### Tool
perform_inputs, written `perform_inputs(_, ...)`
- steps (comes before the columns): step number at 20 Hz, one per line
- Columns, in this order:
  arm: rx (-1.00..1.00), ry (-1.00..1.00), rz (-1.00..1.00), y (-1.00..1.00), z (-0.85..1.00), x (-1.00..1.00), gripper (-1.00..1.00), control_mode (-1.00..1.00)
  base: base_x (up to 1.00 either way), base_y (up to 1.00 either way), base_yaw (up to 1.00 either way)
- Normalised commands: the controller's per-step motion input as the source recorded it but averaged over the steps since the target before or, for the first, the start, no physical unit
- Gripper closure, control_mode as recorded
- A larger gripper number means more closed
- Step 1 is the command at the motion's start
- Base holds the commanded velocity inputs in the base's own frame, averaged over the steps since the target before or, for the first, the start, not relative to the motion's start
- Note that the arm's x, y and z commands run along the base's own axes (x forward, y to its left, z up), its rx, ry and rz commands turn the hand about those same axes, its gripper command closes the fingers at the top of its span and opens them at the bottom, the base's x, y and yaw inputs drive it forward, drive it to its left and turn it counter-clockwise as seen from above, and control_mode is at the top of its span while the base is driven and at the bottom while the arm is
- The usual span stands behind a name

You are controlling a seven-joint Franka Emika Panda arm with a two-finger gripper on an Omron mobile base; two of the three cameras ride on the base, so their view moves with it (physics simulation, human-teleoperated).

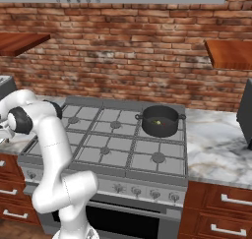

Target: Put the tomato and broccoli in the pot. Retrieve the spatula and lightly stir the vegetables in the pot.

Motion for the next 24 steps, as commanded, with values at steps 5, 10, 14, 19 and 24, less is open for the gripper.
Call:
perform_inputs(5, 0.05, 0.00, 0.00, 0.00, -0.30, -0.05, -1.00, -1.00, 0.00, 0.00, 0.00)
perform_inputs(10, 0.02, 0.00, 0.00, 0.00, -0.11, -0.06, 1.00, -1.00, 0.00, 0.00, 0.00)
perform_inputs(14, 0.00, 0.00, 0.00, 0.00, -0.03, -0.05, 1.00, -1.00, 0.00, 0.00, 0.00)
perform_inputs(19, 0.00, 0.02, 0.00, 0.00, -0.01, -0.10, 1.00, -1.00, 0.00, 0.00, 0.00)
perform_inputs(24, 0.00, 0.02, 0.00, 0.00, -0.01, -0.01, 1.00, -1.00, 0.00, 0.00, 0.00)
